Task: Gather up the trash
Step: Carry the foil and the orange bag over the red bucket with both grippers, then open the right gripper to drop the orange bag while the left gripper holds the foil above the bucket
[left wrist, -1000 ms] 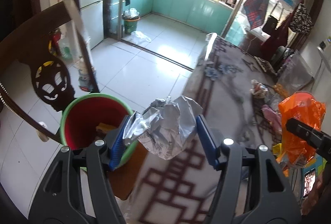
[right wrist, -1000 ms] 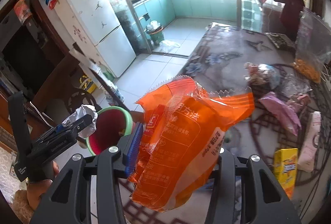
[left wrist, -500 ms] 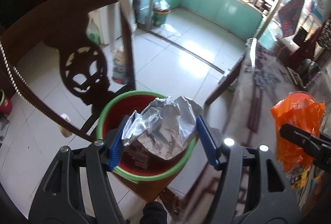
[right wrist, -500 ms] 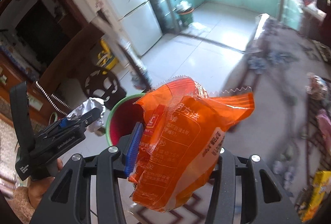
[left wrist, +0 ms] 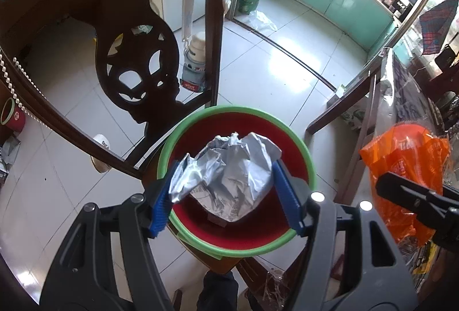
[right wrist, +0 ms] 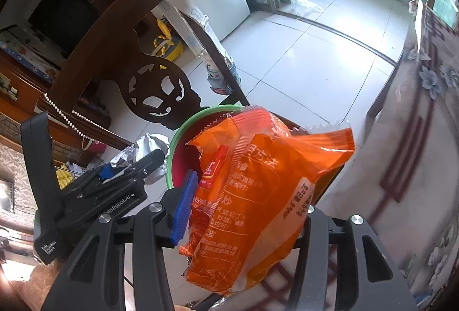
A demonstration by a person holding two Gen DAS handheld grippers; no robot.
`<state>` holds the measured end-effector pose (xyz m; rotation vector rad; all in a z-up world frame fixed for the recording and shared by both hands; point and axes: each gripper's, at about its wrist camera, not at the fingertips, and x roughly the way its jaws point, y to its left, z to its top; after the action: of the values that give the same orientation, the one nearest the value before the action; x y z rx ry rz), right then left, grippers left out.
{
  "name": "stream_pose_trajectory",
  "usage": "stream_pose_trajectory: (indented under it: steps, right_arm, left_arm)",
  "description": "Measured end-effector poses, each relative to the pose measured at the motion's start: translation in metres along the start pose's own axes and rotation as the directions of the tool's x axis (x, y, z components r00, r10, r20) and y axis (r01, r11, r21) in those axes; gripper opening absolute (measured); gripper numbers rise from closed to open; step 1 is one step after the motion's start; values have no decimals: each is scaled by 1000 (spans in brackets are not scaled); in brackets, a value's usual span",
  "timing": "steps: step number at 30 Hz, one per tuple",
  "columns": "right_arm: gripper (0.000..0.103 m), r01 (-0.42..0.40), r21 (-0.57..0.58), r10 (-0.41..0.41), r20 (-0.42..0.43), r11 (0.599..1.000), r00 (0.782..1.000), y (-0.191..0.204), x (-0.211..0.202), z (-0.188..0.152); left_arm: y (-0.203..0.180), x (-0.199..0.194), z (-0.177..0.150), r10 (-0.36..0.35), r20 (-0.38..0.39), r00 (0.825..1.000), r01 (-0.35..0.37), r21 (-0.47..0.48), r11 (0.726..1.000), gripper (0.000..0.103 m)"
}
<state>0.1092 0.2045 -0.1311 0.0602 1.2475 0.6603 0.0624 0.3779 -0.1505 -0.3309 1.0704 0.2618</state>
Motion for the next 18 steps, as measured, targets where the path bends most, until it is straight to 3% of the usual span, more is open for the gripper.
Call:
stream_pose_trajectory:
  steps: [2, 5, 18]
  right_arm:
    - [52, -22, 1, 22, -1, 1000, 1000, 1, 2, 3]
    - [88, -43, 14, 43, 14, 999, 999, 0, 0, 6]
    - [87, 57, 57, -63, 105, 997, 993, -24, -52, -16]
  left_arm:
    - [2, 3, 2, 4, -5, 1000, -4, -4, 1000, 62]
    - [3, 6, 4, 7, -12, 1000, -8, -10, 1000, 62]
    - [-6, 17, 5, 5, -30, 1000, -5, 4, 1000, 62]
